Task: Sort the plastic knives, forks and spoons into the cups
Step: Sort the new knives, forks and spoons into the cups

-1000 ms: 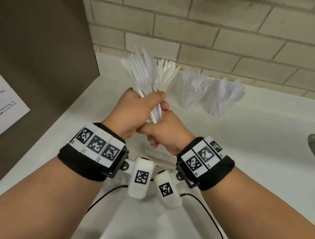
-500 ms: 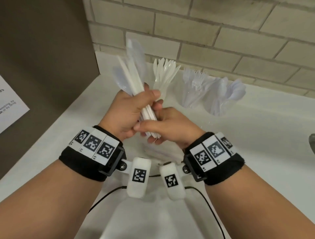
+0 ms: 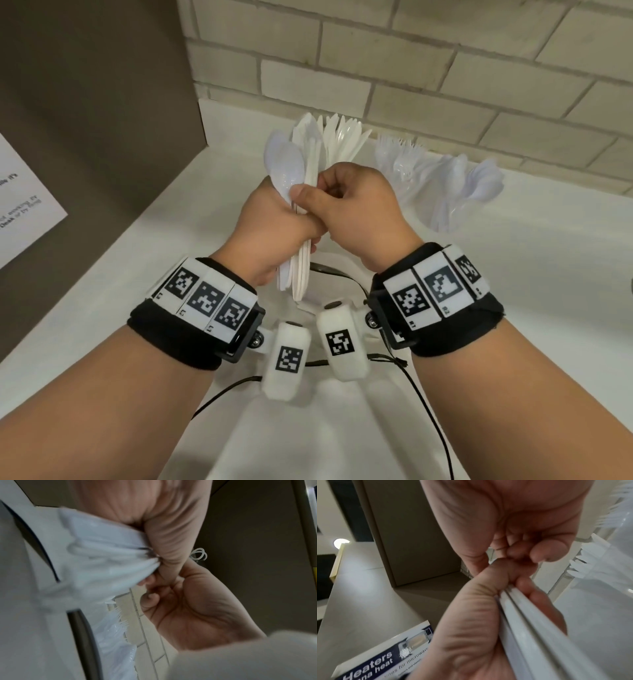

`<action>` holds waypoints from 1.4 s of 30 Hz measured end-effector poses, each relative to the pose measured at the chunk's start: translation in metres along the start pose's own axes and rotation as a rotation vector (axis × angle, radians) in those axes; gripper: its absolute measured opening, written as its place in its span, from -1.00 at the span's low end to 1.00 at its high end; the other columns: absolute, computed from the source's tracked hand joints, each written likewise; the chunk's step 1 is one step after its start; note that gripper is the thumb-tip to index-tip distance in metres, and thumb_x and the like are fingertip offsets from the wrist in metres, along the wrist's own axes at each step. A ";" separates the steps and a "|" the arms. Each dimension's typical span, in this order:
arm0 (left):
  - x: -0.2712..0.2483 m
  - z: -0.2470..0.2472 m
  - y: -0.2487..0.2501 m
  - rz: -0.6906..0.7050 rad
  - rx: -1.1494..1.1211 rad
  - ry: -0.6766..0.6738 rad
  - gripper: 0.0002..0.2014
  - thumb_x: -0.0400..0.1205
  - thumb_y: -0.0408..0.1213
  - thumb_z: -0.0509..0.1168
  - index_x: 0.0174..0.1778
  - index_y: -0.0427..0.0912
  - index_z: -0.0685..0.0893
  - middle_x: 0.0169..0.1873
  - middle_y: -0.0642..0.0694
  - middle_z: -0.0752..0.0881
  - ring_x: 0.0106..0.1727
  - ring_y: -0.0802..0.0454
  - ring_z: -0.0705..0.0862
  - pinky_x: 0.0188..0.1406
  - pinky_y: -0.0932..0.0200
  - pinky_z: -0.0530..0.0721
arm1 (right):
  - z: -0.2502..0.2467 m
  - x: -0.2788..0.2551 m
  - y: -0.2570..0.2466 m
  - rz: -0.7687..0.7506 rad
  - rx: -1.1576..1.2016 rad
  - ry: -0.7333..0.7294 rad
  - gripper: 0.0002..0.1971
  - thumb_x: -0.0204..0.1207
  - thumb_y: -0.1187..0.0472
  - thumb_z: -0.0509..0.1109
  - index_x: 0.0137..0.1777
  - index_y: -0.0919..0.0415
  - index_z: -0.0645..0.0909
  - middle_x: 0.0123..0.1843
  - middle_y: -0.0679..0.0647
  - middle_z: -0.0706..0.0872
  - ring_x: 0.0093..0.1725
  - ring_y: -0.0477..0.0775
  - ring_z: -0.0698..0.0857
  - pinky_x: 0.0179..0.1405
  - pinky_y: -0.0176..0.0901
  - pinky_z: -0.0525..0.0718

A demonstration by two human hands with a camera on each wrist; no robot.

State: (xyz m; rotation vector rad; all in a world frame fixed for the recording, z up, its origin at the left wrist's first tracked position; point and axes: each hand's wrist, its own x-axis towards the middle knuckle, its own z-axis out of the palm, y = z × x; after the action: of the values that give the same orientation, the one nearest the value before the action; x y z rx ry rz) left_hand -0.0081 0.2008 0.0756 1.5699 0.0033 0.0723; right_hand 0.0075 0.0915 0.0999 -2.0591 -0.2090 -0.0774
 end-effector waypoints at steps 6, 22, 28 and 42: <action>-0.003 -0.002 -0.004 -0.093 -0.159 -0.144 -0.75 0.59 -0.58 0.22 -0.09 -0.12 0.65 -0.52 0.02 0.66 -0.49 0.12 0.61 -0.51 0.21 0.63 | 0.000 -0.001 0.002 0.011 0.035 -0.021 -0.78 0.59 0.12 0.36 -0.22 0.21 0.48 -0.34 0.09 0.59 -0.31 0.15 0.62 -0.22 0.06 0.69; 0.001 -0.001 -0.020 -0.228 -0.318 -0.157 -0.82 0.67 -0.17 0.28 -0.16 -0.19 0.53 -0.40 -0.03 0.51 -0.50 0.09 0.53 -0.46 0.14 0.63 | -0.020 0.002 -0.007 0.096 0.353 0.218 -0.92 0.63 0.17 0.22 0.01 0.15 0.48 -0.42 0.00 0.48 -0.58 -0.06 0.42 -0.61 -0.26 0.39; 0.000 -0.001 -0.020 -0.184 -0.324 -0.217 -0.83 0.72 -0.12 0.17 -0.06 -0.15 0.54 -0.32 -0.02 0.54 -0.41 0.09 0.50 -0.35 0.15 0.56 | -0.015 0.006 -0.002 -0.064 -0.050 0.173 -0.92 0.44 0.14 0.49 -0.17 0.13 0.73 -0.36 -0.14 0.70 -0.42 -0.24 0.62 -0.44 -0.47 0.53; -0.003 0.003 -0.022 -0.133 -0.403 -0.262 -0.80 0.75 -0.24 0.09 0.07 -0.15 0.62 -0.26 -0.06 0.68 -0.31 0.08 0.68 -0.29 0.18 0.72 | -0.007 0.005 -0.004 -0.107 -0.206 0.207 -0.70 0.43 0.06 0.53 0.06 0.23 0.68 -0.18 0.09 0.78 -0.17 0.10 0.77 -0.10 -0.12 0.71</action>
State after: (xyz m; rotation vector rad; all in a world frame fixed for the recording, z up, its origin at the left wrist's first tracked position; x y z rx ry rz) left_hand -0.0096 0.1974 0.0537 1.1628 -0.1061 -0.2256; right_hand 0.0115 0.0876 0.1072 -2.2249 -0.1893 -0.3904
